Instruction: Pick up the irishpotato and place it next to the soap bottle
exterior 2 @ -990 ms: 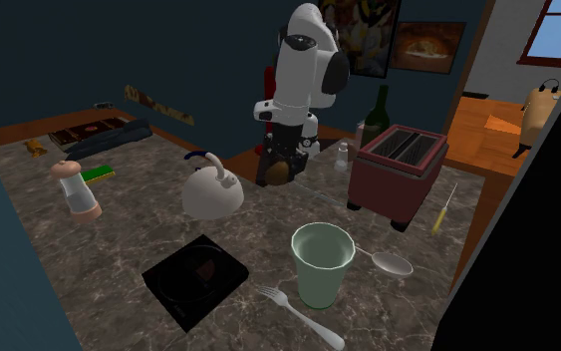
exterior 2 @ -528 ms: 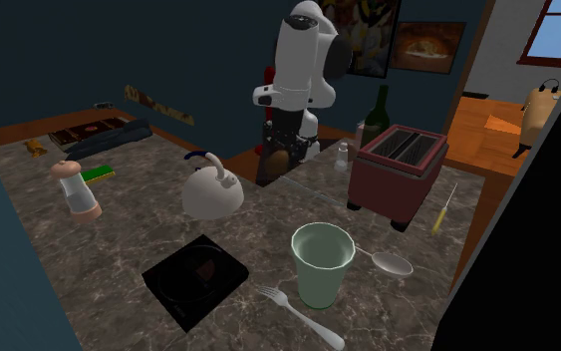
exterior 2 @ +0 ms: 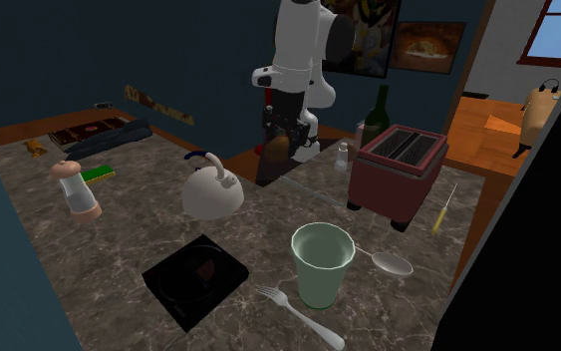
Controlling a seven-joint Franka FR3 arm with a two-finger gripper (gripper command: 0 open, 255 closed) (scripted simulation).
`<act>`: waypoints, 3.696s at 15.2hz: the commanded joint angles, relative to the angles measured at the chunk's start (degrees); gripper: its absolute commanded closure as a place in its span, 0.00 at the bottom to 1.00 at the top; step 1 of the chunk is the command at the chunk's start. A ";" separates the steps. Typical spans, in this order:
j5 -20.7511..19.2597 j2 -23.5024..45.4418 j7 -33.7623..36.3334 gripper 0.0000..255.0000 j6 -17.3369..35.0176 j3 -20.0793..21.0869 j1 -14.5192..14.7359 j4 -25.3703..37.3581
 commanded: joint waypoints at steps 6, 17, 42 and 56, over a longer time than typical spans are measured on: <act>-0.06 1.47 -0.74 1.00 -6.30 -0.04 0.26 7.80; 0.22 -5.81 2.47 1.00 -8.27 1.10 2.49 2.06; 8.20 -36.26 29.14 1.00 -4.45 14.70 15.56 -34.22; 13.52 -38.78 44.80 1.00 -4.35 24.71 22.11 -36.64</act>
